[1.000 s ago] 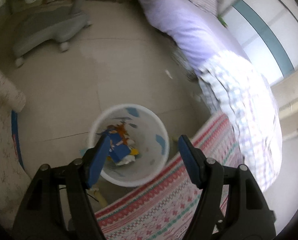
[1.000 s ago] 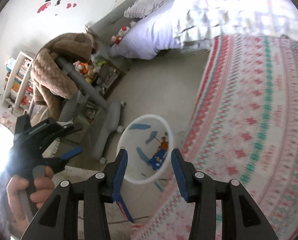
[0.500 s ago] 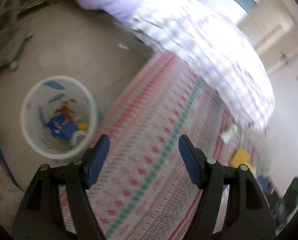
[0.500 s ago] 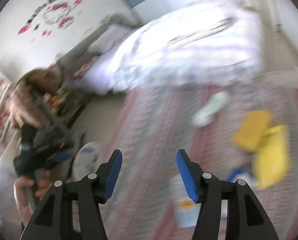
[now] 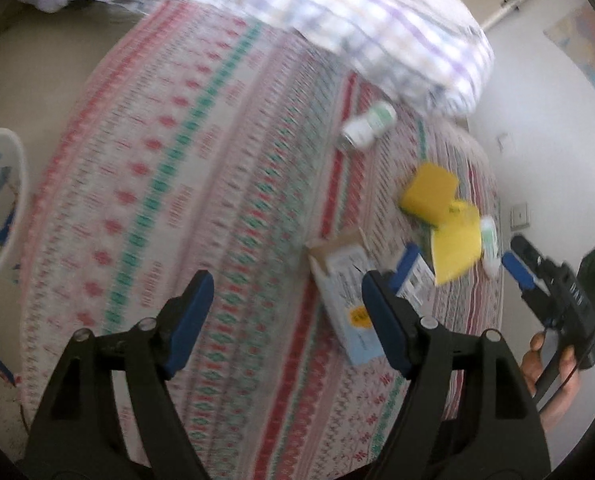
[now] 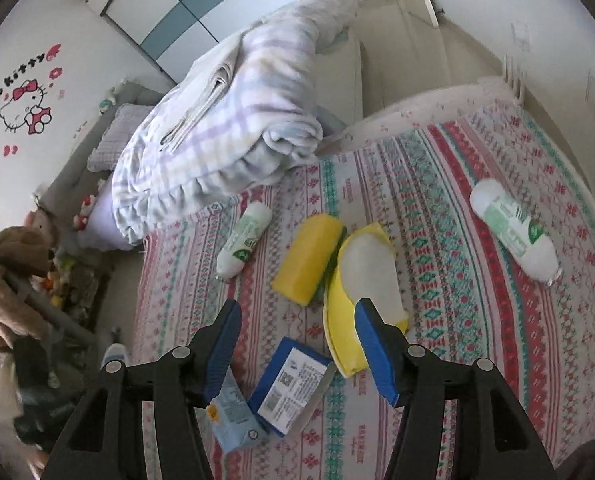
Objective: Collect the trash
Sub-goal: 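Return to the bed and grasp the light blue milk carton with the left tool, then grasp the thin white paper item on the bed with the right tool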
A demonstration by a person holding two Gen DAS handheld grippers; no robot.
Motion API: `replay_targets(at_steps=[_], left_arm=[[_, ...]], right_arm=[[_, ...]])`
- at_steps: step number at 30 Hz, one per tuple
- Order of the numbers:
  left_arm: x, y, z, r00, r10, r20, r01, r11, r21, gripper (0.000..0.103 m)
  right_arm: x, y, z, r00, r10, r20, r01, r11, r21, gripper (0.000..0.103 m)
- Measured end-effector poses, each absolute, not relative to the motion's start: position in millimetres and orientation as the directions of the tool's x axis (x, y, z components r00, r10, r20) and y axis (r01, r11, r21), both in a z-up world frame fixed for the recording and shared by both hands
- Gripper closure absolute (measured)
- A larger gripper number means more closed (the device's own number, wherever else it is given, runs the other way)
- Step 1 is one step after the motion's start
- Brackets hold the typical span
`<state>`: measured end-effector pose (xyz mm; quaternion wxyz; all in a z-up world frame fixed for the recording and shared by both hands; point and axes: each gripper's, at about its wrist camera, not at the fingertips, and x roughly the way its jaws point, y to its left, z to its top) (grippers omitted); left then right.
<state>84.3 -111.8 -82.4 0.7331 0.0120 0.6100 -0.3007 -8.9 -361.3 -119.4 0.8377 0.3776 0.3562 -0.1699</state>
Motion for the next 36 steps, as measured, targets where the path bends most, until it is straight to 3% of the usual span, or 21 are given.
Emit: replay_targets(at_steps=[7, 28, 31, 33, 36], left_arm=[[56, -154, -110, -0.060, -0.419, -0.906, 0.486, 0.780, -0.393, 0.026], [44, -206, -145, -0.061, -0.409, -0.911, 0.518, 0.767, -0.379, 0.026], [43, -208, -146, -0.058, -0.406, -0.912, 0.523, 0.766, -0.374, 0.029], [45, -204, -145, -0.050, -0.398, -0.916, 0.532, 0.765, -0.362, 0.039], [46, -202, -145, -0.053, -0.400, -0.915, 0.534, 0.763, -0.365, 0.039]], right_arm=[[-29, -383, -127, 0.682, -0.040, -0.731, 0.605, 0.592, 0.532, 0.043], [-34, -385, -128, 0.692, -0.021, -0.722, 0.598, 0.576, 0.557, 0.043], [-34, -384, -128, 0.693, -0.020, -0.721, 0.597, 0.577, 0.558, 0.043], [-34, -384, -128, 0.692, -0.020, -0.721, 0.597, 0.578, 0.557, 0.043], [-34, -384, -128, 0.692, -0.019, -0.722, 0.597, 0.577, 0.557, 0.043]])
